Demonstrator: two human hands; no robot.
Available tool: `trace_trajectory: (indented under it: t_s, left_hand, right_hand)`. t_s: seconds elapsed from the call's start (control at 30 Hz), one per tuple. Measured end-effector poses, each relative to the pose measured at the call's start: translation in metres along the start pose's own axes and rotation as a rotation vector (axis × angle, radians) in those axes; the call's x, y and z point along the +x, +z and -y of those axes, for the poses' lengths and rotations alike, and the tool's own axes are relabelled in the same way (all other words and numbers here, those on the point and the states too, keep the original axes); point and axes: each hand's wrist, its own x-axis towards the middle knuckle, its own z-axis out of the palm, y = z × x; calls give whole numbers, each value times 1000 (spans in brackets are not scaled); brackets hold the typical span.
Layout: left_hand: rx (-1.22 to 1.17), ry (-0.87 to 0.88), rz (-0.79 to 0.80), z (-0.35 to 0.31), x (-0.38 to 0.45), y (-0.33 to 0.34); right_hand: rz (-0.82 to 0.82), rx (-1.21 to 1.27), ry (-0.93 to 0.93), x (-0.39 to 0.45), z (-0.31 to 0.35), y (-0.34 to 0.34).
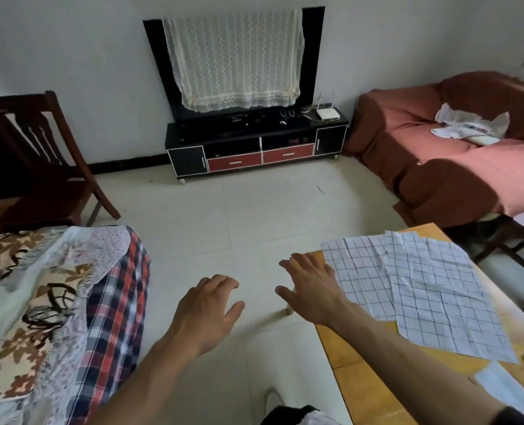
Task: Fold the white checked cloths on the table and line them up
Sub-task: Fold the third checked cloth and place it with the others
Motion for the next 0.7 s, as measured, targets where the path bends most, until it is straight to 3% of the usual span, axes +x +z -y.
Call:
trace_trajectory:
  t_s: [0.4,0.7]
  left_hand:
    - [13,38,52,50,221,-59]
    - [-37,251,146,94,411,-80]
  right_hand:
    - [82,-9,170,192,-46,-51]
    - [63,16,403,329,-54,-64]
